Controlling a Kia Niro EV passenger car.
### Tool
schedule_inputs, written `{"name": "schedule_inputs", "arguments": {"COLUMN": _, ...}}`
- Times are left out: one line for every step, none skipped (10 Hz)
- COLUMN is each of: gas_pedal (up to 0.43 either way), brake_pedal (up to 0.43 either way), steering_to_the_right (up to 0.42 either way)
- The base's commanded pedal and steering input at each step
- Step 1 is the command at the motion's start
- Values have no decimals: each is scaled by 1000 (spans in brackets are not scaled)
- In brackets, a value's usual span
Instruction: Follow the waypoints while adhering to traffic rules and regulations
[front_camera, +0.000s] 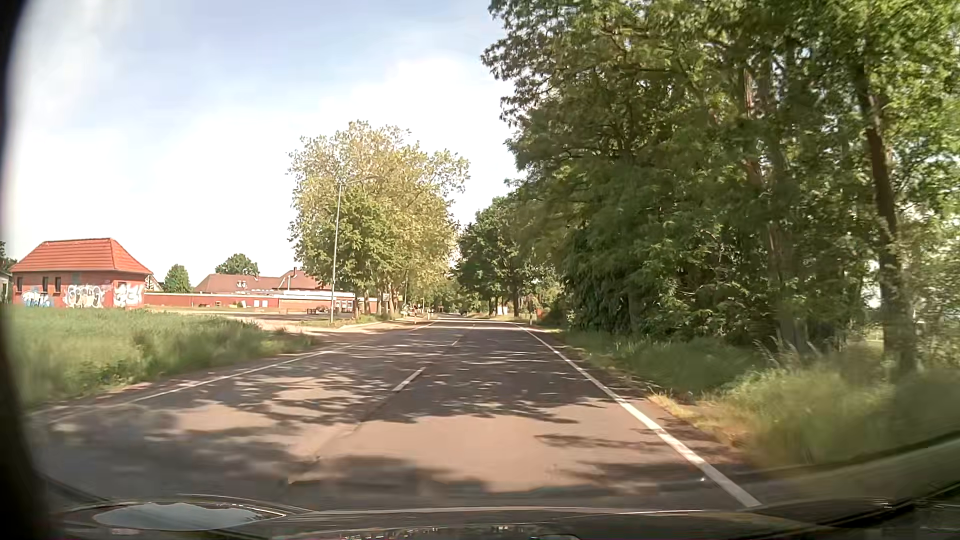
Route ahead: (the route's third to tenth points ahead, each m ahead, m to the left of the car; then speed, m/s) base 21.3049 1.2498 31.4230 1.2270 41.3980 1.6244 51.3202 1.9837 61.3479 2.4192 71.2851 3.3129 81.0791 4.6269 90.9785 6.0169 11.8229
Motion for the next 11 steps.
{"name": "schedule_inputs", "arguments": {"gas_pedal": 0, "brake_pedal": 262, "steering_to_the_right": 2}}
{"name": "schedule_inputs", "arguments": {"gas_pedal": 0, "brake_pedal": 262, "steering_to_the_right": -1}}
{"name": "schedule_inputs", "arguments": {"gas_pedal": 0, "brake_pedal": 256, "steering_to_the_right": -3}}
{"name": "schedule_inputs", "arguments": {"gas_pedal": 0, "brake_pedal": 250, "steering_to_the_right": -4}}
{"name": "schedule_inputs", "arguments": {"gas_pedal": 0, "brake_pedal": 250, "steering_to_the_right": -5}}
{"name": "schedule_inputs", "arguments": {"gas_pedal": 0, "brake_pedal": 250, "steering_to_the_right": -5}}
{"name": "schedule_inputs", "arguments": {"gas_pedal": 0, "brake_pedal": 250, "steering_to_the_right": -5}}
{"name": "schedule_inputs", "arguments": {"gas_pedal": 0, "brake_pedal": 250, "steering_to_the_right": -5}}
{"name": "schedule_inputs", "arguments": {"gas_pedal": 0, "brake_pedal": 183, "steering_to_the_right": -5}}
{"name": "schedule_inputs", "arguments": {"gas_pedal": 0, "brake_pedal": 61, "steering_to_the_right": -5}}
{"name": "schedule_inputs", "arguments": {"gas_pedal": 0, "brake_pedal": 0, "steering_to_the_right": -5}}
